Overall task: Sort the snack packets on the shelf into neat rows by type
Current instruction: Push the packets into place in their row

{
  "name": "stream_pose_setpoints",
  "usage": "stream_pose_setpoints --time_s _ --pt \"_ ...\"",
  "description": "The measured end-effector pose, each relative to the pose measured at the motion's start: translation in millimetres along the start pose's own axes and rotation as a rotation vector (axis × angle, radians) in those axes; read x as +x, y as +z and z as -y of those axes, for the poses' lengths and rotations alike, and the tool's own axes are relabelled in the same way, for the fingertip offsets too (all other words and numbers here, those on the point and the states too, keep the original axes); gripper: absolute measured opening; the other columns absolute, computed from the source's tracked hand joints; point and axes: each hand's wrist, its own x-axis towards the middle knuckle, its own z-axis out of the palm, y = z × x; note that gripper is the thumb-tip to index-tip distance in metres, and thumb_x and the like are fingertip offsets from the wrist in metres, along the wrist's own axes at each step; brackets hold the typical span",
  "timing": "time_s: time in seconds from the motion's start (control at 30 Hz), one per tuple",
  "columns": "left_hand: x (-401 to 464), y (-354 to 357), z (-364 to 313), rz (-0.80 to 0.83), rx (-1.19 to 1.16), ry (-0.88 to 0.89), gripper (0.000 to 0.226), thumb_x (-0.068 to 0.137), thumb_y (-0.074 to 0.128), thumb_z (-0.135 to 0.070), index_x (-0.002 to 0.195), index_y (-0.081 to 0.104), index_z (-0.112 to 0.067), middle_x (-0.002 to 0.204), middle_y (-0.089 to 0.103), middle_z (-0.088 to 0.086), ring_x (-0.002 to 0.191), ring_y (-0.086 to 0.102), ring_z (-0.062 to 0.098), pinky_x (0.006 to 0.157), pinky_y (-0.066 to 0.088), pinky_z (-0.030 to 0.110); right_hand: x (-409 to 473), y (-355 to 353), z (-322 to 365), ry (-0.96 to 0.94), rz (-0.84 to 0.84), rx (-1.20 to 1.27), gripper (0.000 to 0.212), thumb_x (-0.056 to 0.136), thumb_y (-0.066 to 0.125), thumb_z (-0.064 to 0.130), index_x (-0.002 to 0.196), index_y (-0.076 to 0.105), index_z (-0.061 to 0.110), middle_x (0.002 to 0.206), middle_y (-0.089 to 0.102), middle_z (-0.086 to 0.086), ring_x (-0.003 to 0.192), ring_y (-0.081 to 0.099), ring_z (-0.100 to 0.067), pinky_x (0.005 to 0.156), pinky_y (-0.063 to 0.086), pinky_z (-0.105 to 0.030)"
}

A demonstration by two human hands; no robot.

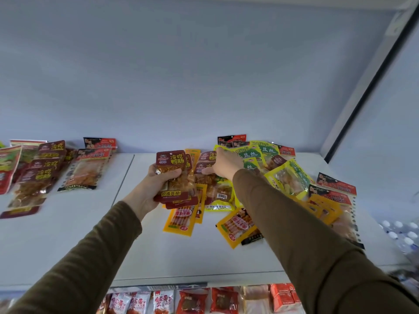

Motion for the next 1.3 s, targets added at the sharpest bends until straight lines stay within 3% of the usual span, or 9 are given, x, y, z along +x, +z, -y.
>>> stream_pose_setpoints --time_s 0.3,0.5,0.6,0.73,0.9,1.07,1.13,1.23,1.3 --pt "1 0 6 0.008 -0.036 -0.002 0.072 0.083 0.082 -0.014 0.139 0.040 -0.028 0.120 0.070 0.013 0.098 0.075 0.032 0.080 0.061 0.047 -6 3 -12 -0.158 -0.186 0.535 0.057 0.097 0.066 0.014 0.148 0.042 0.023 0.141 0.057 -0.007 0.119 0.059 -0.025 0.091 0.052 -0.038" --pt "1 1 4 0.021 -0.037 -0.005 0.071 0.085 0.080 -0.014 0.140 0.038 -0.029 0.123 0.068 0.014 0.102 0.073 0.033 0.075 0.061 0.046 -12 -23 -26 -0.231 -0.236 0.800 0.045 0.102 0.055 0.009 0.144 0.051 0.025 0.117 0.053 0.008 0.116 0.053 -0.016 0.092 0.049 -0.028" --pt "0 0 4 0.037 -0.044 -0.006 0.069 0.086 0.079 -0.014 0.140 0.038 -0.028 0.124 0.067 0.014 0.103 0.072 0.033 0.073 0.062 0.044 -10 -37 -32 -0.237 -0.290 0.813 0.046 0.102 0.055 0.009 0.144 0.051 0.027 0.119 0.057 0.003 0.116 0.057 -0.019 0.101 0.052 -0.040" --pt "0 -8 3 0.043 -0.079 0.000 0.066 0.086 0.079 -0.015 0.139 0.041 -0.027 0.125 0.067 0.014 0.106 0.072 0.033 0.081 0.061 0.048 -15 -57 -35 -0.248 -0.332 0.898 0.043 0.103 0.055 0.012 0.140 0.054 0.034 0.123 0.059 -0.002 0.118 0.057 -0.018 0.095 0.051 -0.033" --pt "-1 -17 -2 0.046 -0.119 0.031 0.058 0.088 0.077 -0.016 0.136 0.045 -0.024 0.123 0.071 0.015 0.104 0.074 0.033 0.081 0.062 0.046 -30 -62 -3 -0.313 -0.119 1.137 0.042 0.100 0.059 0.007 0.135 0.059 0.031 0.109 0.064 -0.007 0.109 0.064 -0.025 0.087 0.059 -0.044" --pt "-5 -27 -10 0.012 -0.154 0.039 0.046 0.095 0.070 -0.024 0.135 0.047 -0.020 0.121 0.072 0.015 0.103 0.074 0.033 0.072 0.063 0.041 -41 -24 39 -0.373 0.037 1.076 0.041 0.098 0.063 0.010 0.132 0.059 0.033 0.109 0.066 -0.015 0.107 0.067 -0.027 0.092 0.058 -0.044" --pt "-4 -35 -13 -0.011 -0.179 0.053 0.037 0.100 0.062 -0.034 0.131 0.053 -0.016 0.117 0.074 0.014 0.097 0.075 0.032 0.078 0.062 0.043 -42 -9 51 -0.358 0.049 1.053 0.041 0.098 0.064 0.010 0.133 0.059 0.032 0.111 0.067 -0.019 0.106 0.068 -0.024 0.096 0.055 -0.042" --pt "-6 -51 -18 0.028 -0.157 0.050 0.058 0.091 0.062 -0.062 0.127 0.060 -0.017 0.110 0.076 0.012 0.100 0.074 0.035 0.089 0.058 0.053 -42 8 71 -0.340 0.048 1.028 0.039 0.096 0.068 0.013 0.128 0.062 0.035 0.116 0.067 -0.019 0.110 0.065 -0.022 0.103 0.050 -0.041" --pt "-5 -62 -19 0.044 -0.062 0.053 0.079 0.078 0.079 -0.062 0.138 0.052 -0.018 0.121 0.073 0.014 0.106 0.072 0.038 0.092 0.057 0.058 -40 17 85 -0.330 0.031 1.015 0.036 0.094 0.070 0.015 0.124 0.064 0.033 0.112 0.066 -0.022 0.106 0.066 -0.027 0.099 0.052 -0.047"
